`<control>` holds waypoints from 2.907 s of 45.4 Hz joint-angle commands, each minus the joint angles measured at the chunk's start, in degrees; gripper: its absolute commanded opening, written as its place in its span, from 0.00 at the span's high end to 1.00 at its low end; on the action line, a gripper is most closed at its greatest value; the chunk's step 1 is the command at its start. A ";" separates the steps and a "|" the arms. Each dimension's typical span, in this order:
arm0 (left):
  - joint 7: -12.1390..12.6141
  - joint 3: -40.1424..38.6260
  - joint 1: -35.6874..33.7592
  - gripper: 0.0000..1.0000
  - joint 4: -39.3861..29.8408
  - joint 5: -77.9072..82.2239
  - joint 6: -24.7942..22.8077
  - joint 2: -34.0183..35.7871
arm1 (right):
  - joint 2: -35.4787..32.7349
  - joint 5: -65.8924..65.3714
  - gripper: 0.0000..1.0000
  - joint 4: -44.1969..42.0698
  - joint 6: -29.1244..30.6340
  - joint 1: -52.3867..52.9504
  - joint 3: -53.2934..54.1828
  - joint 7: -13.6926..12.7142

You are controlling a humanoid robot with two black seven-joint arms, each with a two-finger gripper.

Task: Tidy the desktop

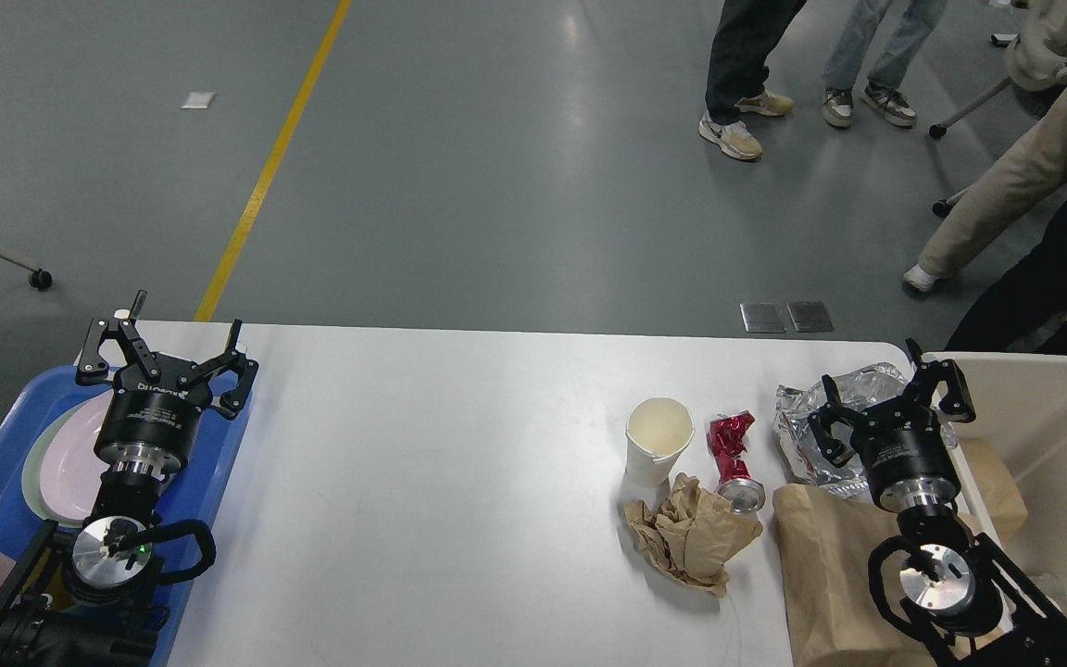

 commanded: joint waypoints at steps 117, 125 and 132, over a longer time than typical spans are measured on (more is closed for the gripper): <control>-2.62 4.96 -6.12 0.03 13.73 -1.30 -9.23 -2.63 | 0.00 0.01 0.00 0.00 0.00 0.00 0.00 0.00; -2.62 4.96 -6.12 0.03 13.73 -1.30 -9.23 -2.63 | 0.00 0.01 0.00 0.00 0.00 0.00 0.00 0.00; -2.62 4.96 -6.12 0.03 13.73 -1.30 -9.23 -2.63 | 0.00 0.01 0.00 0.00 0.00 0.00 0.00 0.00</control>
